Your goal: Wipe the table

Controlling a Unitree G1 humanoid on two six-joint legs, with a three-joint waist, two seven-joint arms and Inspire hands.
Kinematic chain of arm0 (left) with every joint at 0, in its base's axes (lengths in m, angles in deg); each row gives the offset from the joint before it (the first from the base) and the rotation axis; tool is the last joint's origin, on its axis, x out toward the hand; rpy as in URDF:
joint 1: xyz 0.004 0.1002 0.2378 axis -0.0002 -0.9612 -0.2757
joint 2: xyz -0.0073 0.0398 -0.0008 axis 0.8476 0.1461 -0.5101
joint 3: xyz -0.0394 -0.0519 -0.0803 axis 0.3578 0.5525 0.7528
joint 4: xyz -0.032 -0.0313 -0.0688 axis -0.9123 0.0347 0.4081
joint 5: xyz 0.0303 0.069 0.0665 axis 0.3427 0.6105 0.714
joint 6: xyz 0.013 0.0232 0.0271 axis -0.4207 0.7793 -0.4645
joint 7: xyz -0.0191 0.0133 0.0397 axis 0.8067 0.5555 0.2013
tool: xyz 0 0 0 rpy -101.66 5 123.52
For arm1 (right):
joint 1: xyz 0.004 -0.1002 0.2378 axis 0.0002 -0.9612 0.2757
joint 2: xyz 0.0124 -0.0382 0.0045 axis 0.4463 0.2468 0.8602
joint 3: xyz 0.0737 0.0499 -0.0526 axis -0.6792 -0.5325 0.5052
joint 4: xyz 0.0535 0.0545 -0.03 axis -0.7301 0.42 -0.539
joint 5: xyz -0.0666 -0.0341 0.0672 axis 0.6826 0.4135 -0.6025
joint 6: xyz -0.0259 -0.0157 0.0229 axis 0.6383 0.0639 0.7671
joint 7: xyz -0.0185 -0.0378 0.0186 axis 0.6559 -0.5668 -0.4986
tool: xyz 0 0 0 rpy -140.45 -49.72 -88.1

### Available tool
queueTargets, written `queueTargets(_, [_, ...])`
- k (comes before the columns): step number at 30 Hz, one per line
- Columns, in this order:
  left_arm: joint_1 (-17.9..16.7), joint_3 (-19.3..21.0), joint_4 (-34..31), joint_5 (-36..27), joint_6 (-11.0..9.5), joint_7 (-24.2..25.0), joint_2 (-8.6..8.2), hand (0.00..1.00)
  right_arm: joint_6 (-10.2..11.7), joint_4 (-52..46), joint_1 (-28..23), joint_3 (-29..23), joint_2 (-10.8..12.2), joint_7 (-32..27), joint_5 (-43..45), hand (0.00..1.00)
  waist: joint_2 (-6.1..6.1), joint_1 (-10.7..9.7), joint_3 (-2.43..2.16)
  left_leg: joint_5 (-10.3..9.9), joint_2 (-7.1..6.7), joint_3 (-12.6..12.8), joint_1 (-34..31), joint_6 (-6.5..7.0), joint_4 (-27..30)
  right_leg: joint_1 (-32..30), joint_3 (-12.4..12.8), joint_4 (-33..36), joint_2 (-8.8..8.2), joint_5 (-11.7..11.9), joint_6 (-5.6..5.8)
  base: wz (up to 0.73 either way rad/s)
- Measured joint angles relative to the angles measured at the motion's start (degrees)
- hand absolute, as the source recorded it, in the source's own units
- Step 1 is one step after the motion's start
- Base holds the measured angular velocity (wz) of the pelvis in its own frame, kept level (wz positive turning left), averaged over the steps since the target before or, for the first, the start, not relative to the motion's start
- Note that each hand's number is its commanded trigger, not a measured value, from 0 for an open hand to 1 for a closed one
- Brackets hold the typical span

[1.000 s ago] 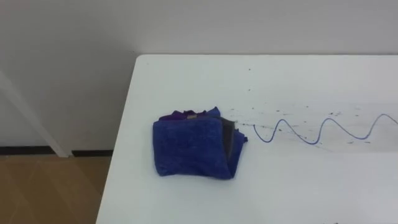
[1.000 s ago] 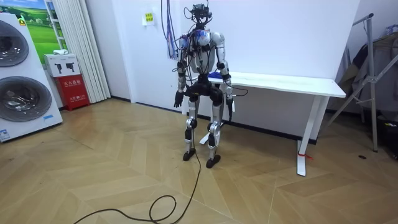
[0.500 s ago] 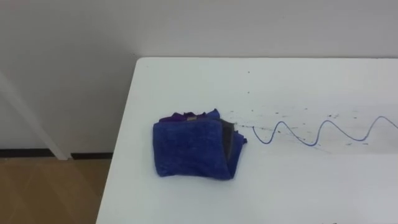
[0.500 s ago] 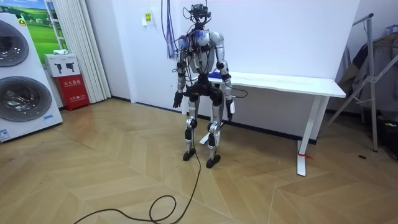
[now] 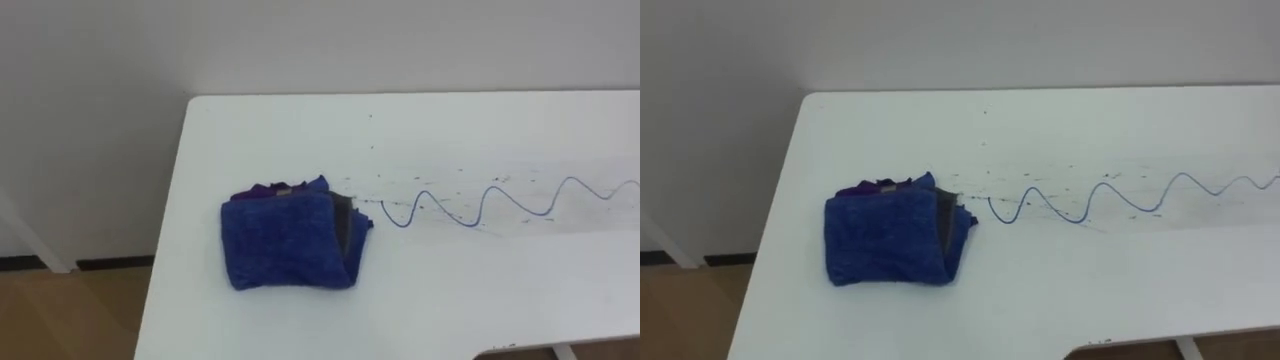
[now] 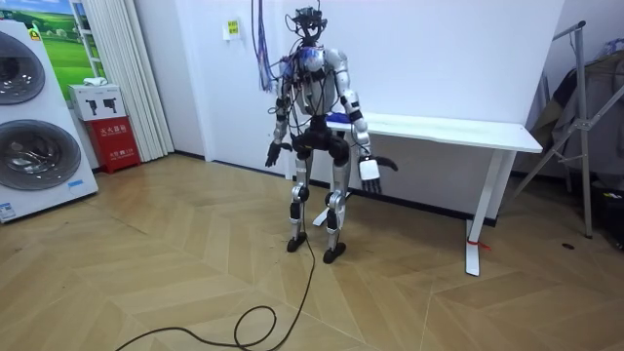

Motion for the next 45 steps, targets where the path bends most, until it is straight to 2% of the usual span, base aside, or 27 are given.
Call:
queueTargets(2, [0.27,-0.09,-1.21,-0.11,-0.25,-0.71,0.22,0.00,0.08,-3.58,1.15,-0.24,-1.35,-3.10,1.31,0.00,-0.54,-0.02,0.08,0.00,0.02,0.25,-0.06,0.00,0.01,-0.18,0.13,0.08,0.04,0.03,0.00,-0.08])
queueTargets(4, [0.61,-1.52,-1.89,-0.17,-0.76,-0.87,0.40,0.00,0.11,-12.76,4.09,0.14,-2.98,-7.33,3.93,0.00,-0.48,0.11,0.07,-0.01,0.17,1.82,-0.42,0.00,0.00,-1.65,1.53,1.02,0.25,0.09,-0.06,-0.29])
queueTargets(8, [1.15,-4.25,-2.55,-0.14,-1.63,-1.04,0.68,0.00,1.48,-31.11,7.12,1.18,-3.14,-12.85,13.84,0.00,-0.35,0.17,0.05,0.00,0.17,2.04,-1.36,0.00,0.22,-3.10,1.83,1.65,0.29,0.32,-0.04,-0.08])
queueTargets(9, [1.29,-4.72,-2.62,-0.13,-1.95,-1.04,0.67,0.00,1.75,-38.59,7.42,1.91,-3.14,-14.19,17.44,0.00,-0.14,0.26,0.05,0.00,0.18,2.21,-1.47,0.01,0.23,-3.45,2.08,1.85,0.36,0.32,-0.04,-0.07])
queueTargets(10, [1.35,-5.23,-2.69,-0.06,-2.25,-1.05,0.71,0.00,2.35,-45.18,7.57,2.72,-3.14,-15.97,20.83,0.00,0.27,0.63,-0.14,0.00,0.20,2.36,-1.81,0.01,0.21,-3.72,2.15,1.88,0.37,0.32,-0.04,-0.07])
queueTargets(11, [1.31,-5.49,-2.68,-0.06,-2.33,-1.05,0.72,0.00,2.85,-48.27,7.61,3.27,-3.14,-16.62,22.42,0.00,0.45,0.81,-0.14,0.00,0.21,2.41,-2.12,0.01,0.21,-3.99,2.16,1.95,0.37,0.32,-0.04,-0.05])
queueTargets(12, [1.30,-6.21,-2.83,-0.08,-2.44,-1.06,0.76,0.00,3.45,-54.44,7.64,4.48,-3.12,-17.57,25.69,0.00,0.75,0.93,-0.34,0.00,0.21,2.55,-2.27,0.01,0.32,-4.36,2.18,1.98,0.35,0.32,-0.04,-0.06])
queueTargets(13, [1.19,-6.62,-3.13,-0.17,-2.66,-1.06,0.72,0.00,4.23,-59.51,7.72,5.96,-3.06,-18.43,29.25,0.00,0.93,1.64,-0.06,0.01,0.21,2.63,-2.30,0.01,0.36,-4.56,2.48,1.99,0.40,0.32,-0.04,-0.09])
queueTargets(17, [1.21,-8.53,-2.35,-0.11,-2.84,-0.96,0.73,0.00,4.55,-71.21,8.18,11.24,-2.93,-19.77,39.00,0.00,0.97,3.76,-0.03,0.02,0.22,2.72,-2.51,0.00,0.46,-4.89,2.61,2.04,0.42,0.32,-0.05,-0.07])
queueTargets(19, [1.30,-10.48,-2.36,-0.12,-2.87,-0.96,0.70,0.00,5.15,-76.19,10.15,16.06,-2.85,-20.00,45.17,0.00,0.89,5.11,0.04,0.02,0.21,2.70,-2.78,0.00,0.53,-4.92,2.57,2.11,0.39,0.33,-0.05,-0.02])
queueTargets(20, [1.29,-11.14,-2.36,-0.10,-2.89,-0.93,0.71,0.00,5.45,-77.06,10.70,17.29,-2.85,-19.74,46.10,0.00,0.89,5.24,0.05,0.02,0.21,2.69,-2.76,0.00,0.53,-4.92,2.55,2.08,0.38,0.33,-0.05,0.04])
queueTargets(22, [1.15,-12.88,-2.69,-0.06,-3.49,-0.78,0.67,0.00,6.08,-80.37,12.60,21.63,-2.85,-18.28,48.35,0.00,0.94,7.38,0.10,0.02,0.24,2.43,-2.68,0.00,0.55,-4.92,2.38,1.89,0.37,0.33,-0.05,0.02])
queueTargets(24, [1.26,-14.24,-3.08,-0.03,-3.66,-0.77,0.66,0.00,6.50,-82.29,14.16,25.13,-2.85,-17.45,50.98,0.00,0.90,8.38,0.11,0.02,0.24,2.06,-2.75,0.00,0.55,-4.65,2.00,1.86,0.34,0.33,-0.05,0.12])
queueTargets(26, [1.49,-15.46,-3.05,-0.09,-3.79,-0.65,0.75,0.00,7.23,-82.49,16.23,28.73,-2.84,-16.24,53.50,0.00,0.99,8.58,0.19,0.02,0.24,1.36,-2.92,0.00,0.55,-4.05,0.70,1.71,0.22,0.33,-0.04,0.27])
queueTargets(28, [2.13,-16.50,-3.05,-0.13,-3.95,-0.35,0.75,0.00,7.83,-82.48,18.30,32.91,-2.82,-14.84,57.55,0.00,0.93,10.32,0.19,0.03,0.28,1.04,-3.30,0.00,0.73,-4.13,-0.35,1.68,0.14,0.33,-0.04,0.14])
queueTargets(31, [2.49,-18.17,-3.05,-0.15,-4.07,0.39,0.77,0.00,8.33,-82.55,18.92,37.76,-2.56,-13.14,59.11,0.00,0.92,12.09,0.17,0.03,0.27,0.40,-3.49,0.00,0.83,-4.01,-0.56,1.66,0.10,0.33,-0.04,0.09])
queueTargets(32, [2.54,-18.55,-3.04,-0.15,-4.07,0.45,0.78,0.00,8.32,-82.56,18.92,38.53,-2.41,-12.86,59.62,0.00,0.89,12.28,0.15,0.03,0.27,0.10,-3.58,-0.01,0.84,-4.00,-0.80,1.66,0.08,0.33,-0.04,0.16])
queueTargets(34, [2.75,-19.10,-3.03,-0.07,-4.08,0.75,0.66,0.00,8.34,-82.85,18.92,40.23,-0.59,-11.35,61.59,0.00,0.86,12.66,0.12,0.03,0.25,-0.38,-4.22,0.00,1.07,-4.04,-1.33,1.67,0.03,0.33,-0.04,0.13])
queueTargets(41, [4.93,-19.33,-1.67,-0.10,-4.27,0.59,0.83,0.00,8.90,-84.48,18.91,47.77,-0.55,-7.56,64.30,0.00,1.04,13.76,0.17,0.07,0.19,-1.57,-4.74,-0.03,1.10,-4.07,-2.28,0.81,-0.02,0.38,-0.11,0.05])
queueTargets(45, [6.27,-21.53,-0.81,-0.08,-5.03,0.24,1.53,0.00,8.98,-84.17,17.97,52.03,-0.69,-6.50,68.14,0.00,1.03,14.09,0.16,0.07,0.19,-1.74,-4.97,-0.03,1.11,-4.08,-2.59,0.73,-0.02,0.38,-0.12,0.03])
